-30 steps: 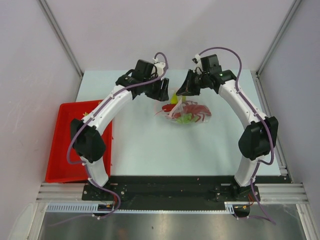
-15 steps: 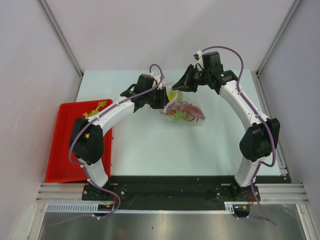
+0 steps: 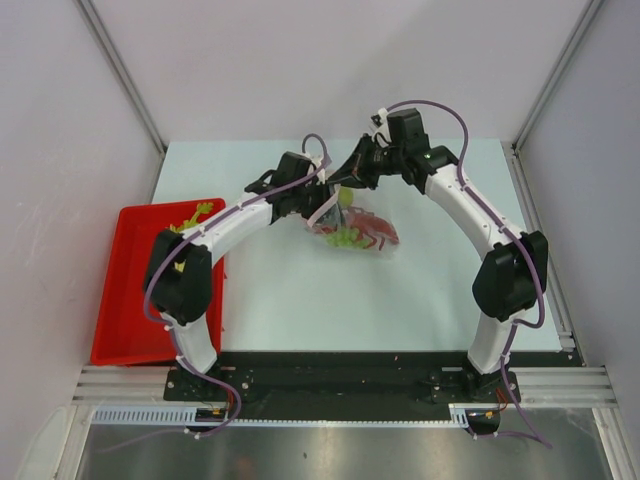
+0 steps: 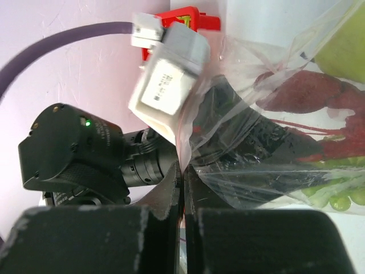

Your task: Open the zip-top bag and remove the fake food

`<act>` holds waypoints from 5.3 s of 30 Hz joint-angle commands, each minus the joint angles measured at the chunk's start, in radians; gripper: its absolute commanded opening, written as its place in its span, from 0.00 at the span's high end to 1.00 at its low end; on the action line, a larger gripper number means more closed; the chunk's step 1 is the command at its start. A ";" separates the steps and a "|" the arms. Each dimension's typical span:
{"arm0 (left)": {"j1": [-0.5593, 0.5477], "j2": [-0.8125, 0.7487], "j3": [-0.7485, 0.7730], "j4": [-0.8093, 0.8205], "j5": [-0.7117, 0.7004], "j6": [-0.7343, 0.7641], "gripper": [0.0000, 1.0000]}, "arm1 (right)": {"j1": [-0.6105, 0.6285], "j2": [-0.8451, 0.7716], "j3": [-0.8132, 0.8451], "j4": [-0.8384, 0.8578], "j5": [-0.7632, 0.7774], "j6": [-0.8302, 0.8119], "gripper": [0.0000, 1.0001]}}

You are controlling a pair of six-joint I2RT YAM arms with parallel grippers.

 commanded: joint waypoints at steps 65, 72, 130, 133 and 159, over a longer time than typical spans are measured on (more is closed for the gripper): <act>-0.048 0.190 -0.096 0.038 0.102 -0.011 0.93 | 0.053 -0.062 -0.220 -0.122 0.165 -0.248 1.00; -0.046 0.107 0.019 -0.097 0.085 0.051 0.96 | 0.044 -0.087 -0.226 -0.160 0.222 -0.312 1.00; 0.557 -0.675 -0.173 -0.471 -0.662 0.120 0.93 | -0.038 -0.144 -0.211 -0.215 0.242 -0.474 1.00; 0.580 -0.640 -0.205 -0.459 -0.617 0.118 0.94 | -0.033 -0.142 -0.209 -0.214 0.241 -0.476 1.00; 0.644 -0.707 -0.484 -0.422 -0.665 -0.044 0.13 | 0.010 -0.114 -0.208 -0.215 0.221 -0.467 1.00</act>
